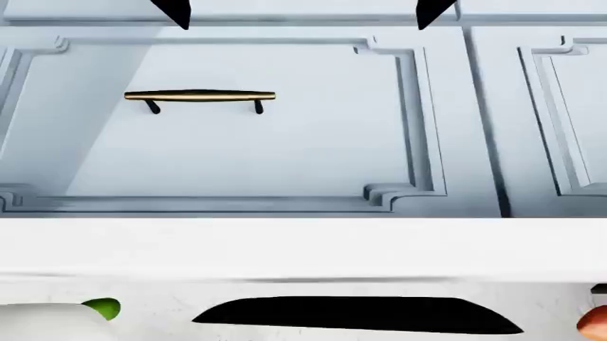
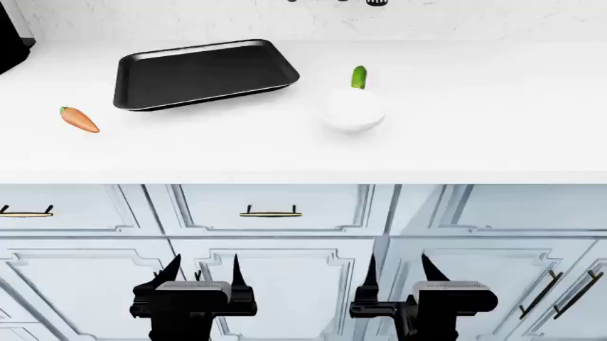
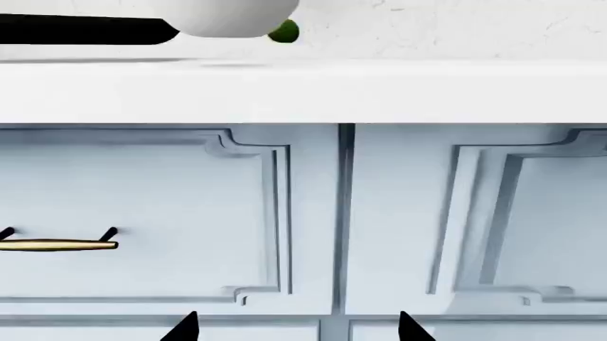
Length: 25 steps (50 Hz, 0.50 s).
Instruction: Place the two vegetables and bowl onto the tray for setting up a vegetable dip station.
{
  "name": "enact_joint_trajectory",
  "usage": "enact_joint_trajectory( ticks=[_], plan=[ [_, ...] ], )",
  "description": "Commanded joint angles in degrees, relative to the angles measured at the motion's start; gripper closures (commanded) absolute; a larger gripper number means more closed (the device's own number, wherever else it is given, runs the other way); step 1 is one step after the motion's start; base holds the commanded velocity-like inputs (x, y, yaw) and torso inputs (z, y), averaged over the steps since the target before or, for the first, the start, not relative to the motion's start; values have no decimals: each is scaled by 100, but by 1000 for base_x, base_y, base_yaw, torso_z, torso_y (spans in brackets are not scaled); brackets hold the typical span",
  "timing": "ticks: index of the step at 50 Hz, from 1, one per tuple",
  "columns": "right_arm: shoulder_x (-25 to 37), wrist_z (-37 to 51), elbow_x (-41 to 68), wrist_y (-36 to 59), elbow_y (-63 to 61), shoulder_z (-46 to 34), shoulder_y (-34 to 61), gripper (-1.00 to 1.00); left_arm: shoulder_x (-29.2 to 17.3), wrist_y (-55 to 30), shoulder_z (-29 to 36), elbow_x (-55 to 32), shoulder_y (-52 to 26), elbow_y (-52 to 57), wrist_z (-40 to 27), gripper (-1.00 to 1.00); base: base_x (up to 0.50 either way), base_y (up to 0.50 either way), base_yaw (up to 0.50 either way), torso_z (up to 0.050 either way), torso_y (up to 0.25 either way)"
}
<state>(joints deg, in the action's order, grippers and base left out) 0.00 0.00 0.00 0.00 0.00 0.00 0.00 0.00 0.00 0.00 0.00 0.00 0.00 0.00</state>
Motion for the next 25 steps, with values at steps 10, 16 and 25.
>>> enact_joint_trajectory(
  ticks=[10, 16, 25],
  plan=[
    [339, 425, -118, 446, -137, -354, -8, -100, -434, -83, 238, -115, -33, 152, -166, -100, 0, 0, 0, 0, 0],
    [822, 145, -253, 1147, -1146, -438, -142, -100, -900, -403, 184, -201, 172, 924, 105, -100, 0, 0, 0, 0, 0],
    [1755, -903, -65, 2646, -3254, -620, -494, -100, -1473, -1691, -220, -869, -110, 2218, 452, -100, 0, 0, 0, 44, 87]
  ],
)
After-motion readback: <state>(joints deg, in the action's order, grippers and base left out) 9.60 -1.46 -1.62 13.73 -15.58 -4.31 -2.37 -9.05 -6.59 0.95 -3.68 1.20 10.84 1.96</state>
